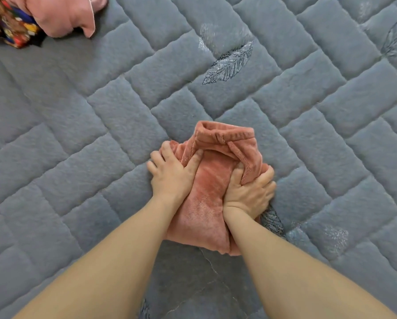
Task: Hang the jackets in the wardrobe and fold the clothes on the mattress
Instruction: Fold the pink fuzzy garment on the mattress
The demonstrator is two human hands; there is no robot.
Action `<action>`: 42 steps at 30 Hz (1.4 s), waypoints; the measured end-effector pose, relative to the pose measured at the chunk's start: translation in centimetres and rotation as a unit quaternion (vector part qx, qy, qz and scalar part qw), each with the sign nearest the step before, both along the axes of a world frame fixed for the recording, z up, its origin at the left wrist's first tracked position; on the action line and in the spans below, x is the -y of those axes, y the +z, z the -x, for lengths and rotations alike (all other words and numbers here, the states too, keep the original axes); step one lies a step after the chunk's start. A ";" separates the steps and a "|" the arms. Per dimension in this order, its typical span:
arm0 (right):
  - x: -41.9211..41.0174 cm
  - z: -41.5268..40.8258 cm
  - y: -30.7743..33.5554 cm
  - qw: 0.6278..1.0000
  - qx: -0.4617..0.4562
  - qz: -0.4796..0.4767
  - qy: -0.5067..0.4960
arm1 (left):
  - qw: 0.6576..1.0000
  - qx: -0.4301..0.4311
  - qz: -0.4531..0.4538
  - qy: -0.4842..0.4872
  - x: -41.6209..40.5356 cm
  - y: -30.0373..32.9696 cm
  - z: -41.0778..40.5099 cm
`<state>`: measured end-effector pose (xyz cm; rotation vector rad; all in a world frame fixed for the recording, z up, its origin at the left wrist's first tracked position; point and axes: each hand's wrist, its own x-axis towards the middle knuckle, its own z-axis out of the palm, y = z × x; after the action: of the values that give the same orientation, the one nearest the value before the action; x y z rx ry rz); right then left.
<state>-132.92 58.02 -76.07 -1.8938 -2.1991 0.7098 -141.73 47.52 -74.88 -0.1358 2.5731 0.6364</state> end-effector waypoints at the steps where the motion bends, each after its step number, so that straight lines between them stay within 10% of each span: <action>1: 0.0 0.0 -0.2 1.000 0.001 -0.002 0.002 | 1.000 0.006 0.001 -0.002 0.0 -0.1 0.1; 16: -0.7 -0.8 1.7 0.996 -0.066 0.053 -0.004 | 0.995 0.089 0.030 -0.015 -0.4 -0.1 2.1; 21: -2.2 -5.9 7.7 0.877 -0.249 0.378 -0.164 | 0.973 0.189 -0.119 -0.054 -0.8 6.3 0.1; 25: -3.0 -16.7 14.8 0.799 -0.329 0.449 -0.229 | 0.951 0.213 -0.136 -0.178 -4.4 13.7 -7.6; 35: -2.4 -48.4 39.6 0.805 -0.349 0.204 -0.435 | 0.839 0.194 -0.109 -0.496 -15.5 36.6 -38.0; 42: 7.8 -70.6 55.3 0.735 -0.374 -0.011 -0.566 | 0.673 0.181 -0.175 -0.696 -13.9 52.3 -63.6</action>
<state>-62.33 50.25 -20.77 -1.9343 -0.3815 0.8780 -78.15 61.38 -22.55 1.5012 1.4081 0.3485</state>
